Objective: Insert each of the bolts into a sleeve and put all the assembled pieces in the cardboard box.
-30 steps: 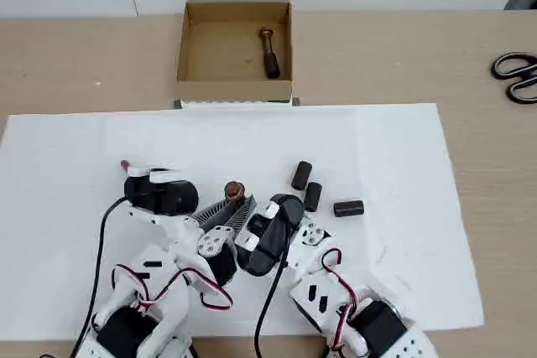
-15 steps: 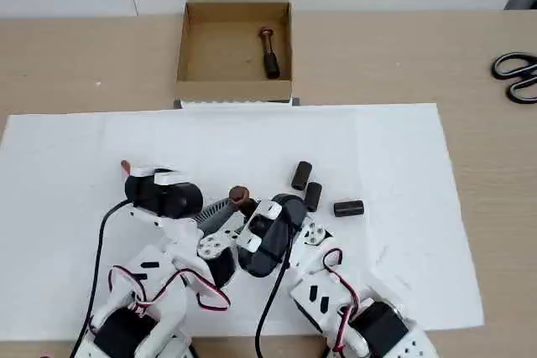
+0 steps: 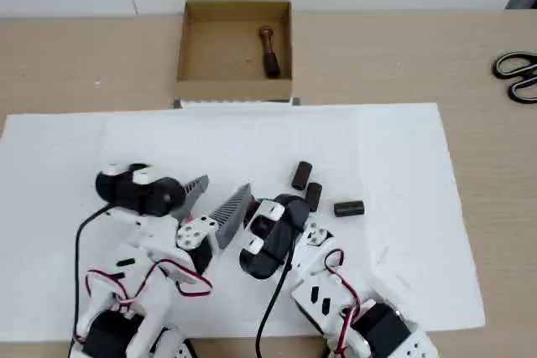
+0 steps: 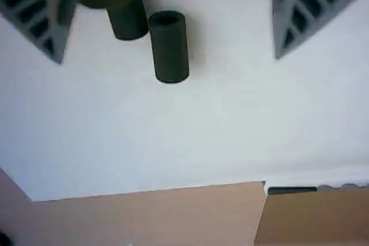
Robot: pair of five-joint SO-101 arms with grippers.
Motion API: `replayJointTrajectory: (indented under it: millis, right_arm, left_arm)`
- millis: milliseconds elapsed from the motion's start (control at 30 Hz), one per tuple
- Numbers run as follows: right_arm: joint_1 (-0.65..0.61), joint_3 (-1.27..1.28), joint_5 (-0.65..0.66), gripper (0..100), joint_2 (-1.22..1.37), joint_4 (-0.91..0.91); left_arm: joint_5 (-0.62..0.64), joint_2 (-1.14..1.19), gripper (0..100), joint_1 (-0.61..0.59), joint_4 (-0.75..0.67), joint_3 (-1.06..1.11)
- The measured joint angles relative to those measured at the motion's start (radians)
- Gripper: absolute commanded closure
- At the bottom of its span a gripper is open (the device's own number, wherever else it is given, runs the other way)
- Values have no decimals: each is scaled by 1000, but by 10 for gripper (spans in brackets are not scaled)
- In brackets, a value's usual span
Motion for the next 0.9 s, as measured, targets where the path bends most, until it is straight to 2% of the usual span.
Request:
replayJointTrajectory:
  millis: [100,200,333,567,733,900]
  right_arm:
    - [2,0,0,995,0,0]
    - [11,0,0,995,0,0]
    - [100,0,0,995,0,-20]
    - [253,0,31,995,29,-253]
    - [301,-41,72,995,196,-387]
    - [351,-298,21,995,519,-443]
  left_arm:
    - [0,-2,996,-2,0,-34]
    - [-5,-2,994,-2,0,-51]
    - [-5,-2,994,-40,0,-49]
    - [-5,0,994,-166,-91,157]
    - [-94,0,994,-183,-199,298]
    - [-163,0,994,-232,-235,331]
